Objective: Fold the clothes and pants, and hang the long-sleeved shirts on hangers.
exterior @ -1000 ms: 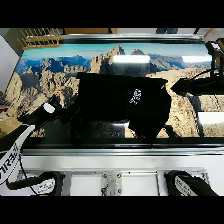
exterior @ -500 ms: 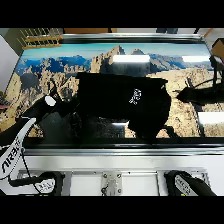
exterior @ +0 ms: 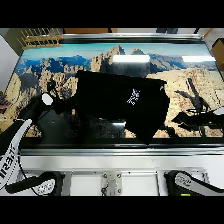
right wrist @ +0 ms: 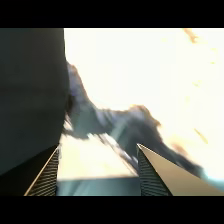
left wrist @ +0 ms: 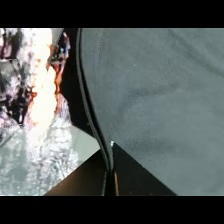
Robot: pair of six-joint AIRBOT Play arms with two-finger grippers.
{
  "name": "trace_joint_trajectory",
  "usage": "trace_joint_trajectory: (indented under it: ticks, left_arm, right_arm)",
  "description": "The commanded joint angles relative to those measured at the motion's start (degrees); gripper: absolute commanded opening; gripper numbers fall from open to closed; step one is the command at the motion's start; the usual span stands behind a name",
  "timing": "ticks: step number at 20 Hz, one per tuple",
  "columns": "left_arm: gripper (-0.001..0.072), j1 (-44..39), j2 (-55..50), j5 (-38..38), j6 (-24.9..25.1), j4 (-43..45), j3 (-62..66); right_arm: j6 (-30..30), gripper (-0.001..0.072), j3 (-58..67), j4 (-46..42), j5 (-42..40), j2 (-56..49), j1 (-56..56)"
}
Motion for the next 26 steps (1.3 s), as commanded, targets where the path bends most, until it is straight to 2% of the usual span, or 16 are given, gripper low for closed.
trace_joint_trajectory:
  ticks: [1, 9, 11, 14, 16, 19, 22, 26]
  left_arm:
    - [0.0004, -0.26, 0.28, 0.24, -0.02, 0.33, 0.07]
    - [0.0004, -0.26, 0.28, 0.24, -0.02, 0.35, 0.07]
    - [0.0004, -0.26, 0.28, 0.42, -0.02, 0.39, 0.07]
    - [0.0004, -0.17, 0.28, 0.44, -0.02, 0.42, 0.07]
    - [0.0004, 0.7, 0.37, 0.57, -0.02, 0.33, 0.55]
    - [0.0004, 3.19, 2.64, -2.91, 1.36, 0.35, 7.89]
    - [0.0004, 3.91, 10.34, -2.86, 2.16, 0.42, 18.27]
    - [0.0004, 3.89, 23.45, -2.36, 2.19, 0.42, 31.3]
  right_arm:
    - [-8.55, 0.0506, -1.51, 12.0, -4.55, -7.08, 1.88]
    - [-10.82, 0.0499, -1.36, 13.9, -10.25, -9.88, 11.08]
    - [-12.48, 0.0197, -1.09, 13.86, -10.1, -9.84, 11.41]
    - [-12.46, 0.001, 0.31, 12.17, -10.1, -9.53, 11.34]
    - [-12.44, 0.0009, 2.56, 10.47, -9.46, -7.8, 11.34]
    - [-12.41, 0.0009, 12.22, 4.98, -4.22, -2.1, 11.34]
    - [-11.85, 0.0009, 26.25, 4.85, -0.28, 5.7, 11.41]
    - [-9.38, 0.0009, 43.32, 4.83, -0.33, 16.46, 11.34]
